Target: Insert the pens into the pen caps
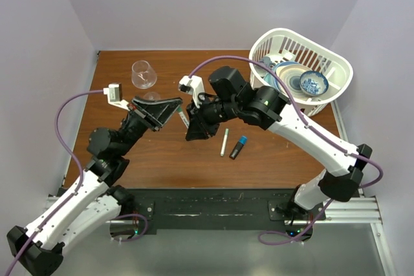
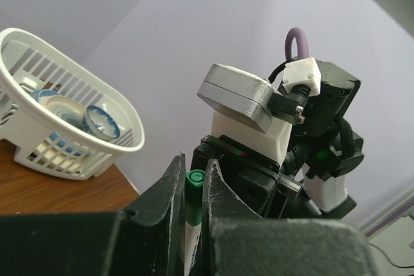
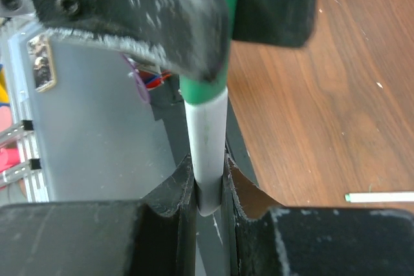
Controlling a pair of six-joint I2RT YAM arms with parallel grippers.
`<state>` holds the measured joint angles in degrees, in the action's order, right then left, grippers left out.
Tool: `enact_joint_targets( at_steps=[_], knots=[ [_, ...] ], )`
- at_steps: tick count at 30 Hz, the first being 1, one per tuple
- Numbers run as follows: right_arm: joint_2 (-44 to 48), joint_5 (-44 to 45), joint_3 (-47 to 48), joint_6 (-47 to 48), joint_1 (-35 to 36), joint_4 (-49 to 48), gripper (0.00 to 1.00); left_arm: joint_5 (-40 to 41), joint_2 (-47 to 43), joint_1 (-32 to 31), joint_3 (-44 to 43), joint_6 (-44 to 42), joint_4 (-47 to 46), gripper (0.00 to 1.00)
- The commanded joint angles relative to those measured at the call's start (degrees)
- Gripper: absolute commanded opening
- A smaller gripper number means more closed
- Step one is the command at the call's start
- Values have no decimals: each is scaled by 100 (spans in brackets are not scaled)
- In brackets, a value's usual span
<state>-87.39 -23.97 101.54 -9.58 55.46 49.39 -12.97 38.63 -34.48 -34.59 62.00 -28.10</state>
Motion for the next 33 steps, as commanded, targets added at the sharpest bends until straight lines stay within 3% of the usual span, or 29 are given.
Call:
enact_joint_targets(
  at_steps=[1,7,10,11,14,19,21,26,28,30,31,33],
  knots=[
    [-59,1263,631,-8,-334,-3550,0,-2421,216,-806,-39,-539,2678,0],
    [125,587,403,-255,-765,-4164,0,-3025,-241,-806,786,382,1221,0],
    [118,507,541,-123,-774,-4105,0,-2957,-225,-797,692,113,1892,0],
    [100,507,612,-36,-765,-4051,0,-2887,-164,-806,342,-368,2661,0],
    [47,507,674,62,-765,-3954,0,-2448,12,-797,-212,-1090,3684,0],
    [38,770,544,-174,-703,-3962,0,-1799,276,-815,-741,-1392,4154,0],
    [65,612,394,-360,-712,-4121,0,-1753,250,-824,-813,-1200,3918,0],
    [267,129,-187,-396,-966,-4772,0,-2490,-101,-815,-261,-303,2584,0],
    [389,-81,-213,-334,-1054,-4815,0,-2770,-268,-823,-172,-224,2521,0],
    [408,-318,-126,-167,-1125,-4755,0,-3148,-339,-815,188,328,1583,0],
    [355,-415,84,-80,-1125,-4606,0,-3263,-330,-823,207,391,1501,0],
    [320,-635,191,-61,-1108,-4587,0,-3290,-208,-832,-3,-37,2209,0]
  ],
)
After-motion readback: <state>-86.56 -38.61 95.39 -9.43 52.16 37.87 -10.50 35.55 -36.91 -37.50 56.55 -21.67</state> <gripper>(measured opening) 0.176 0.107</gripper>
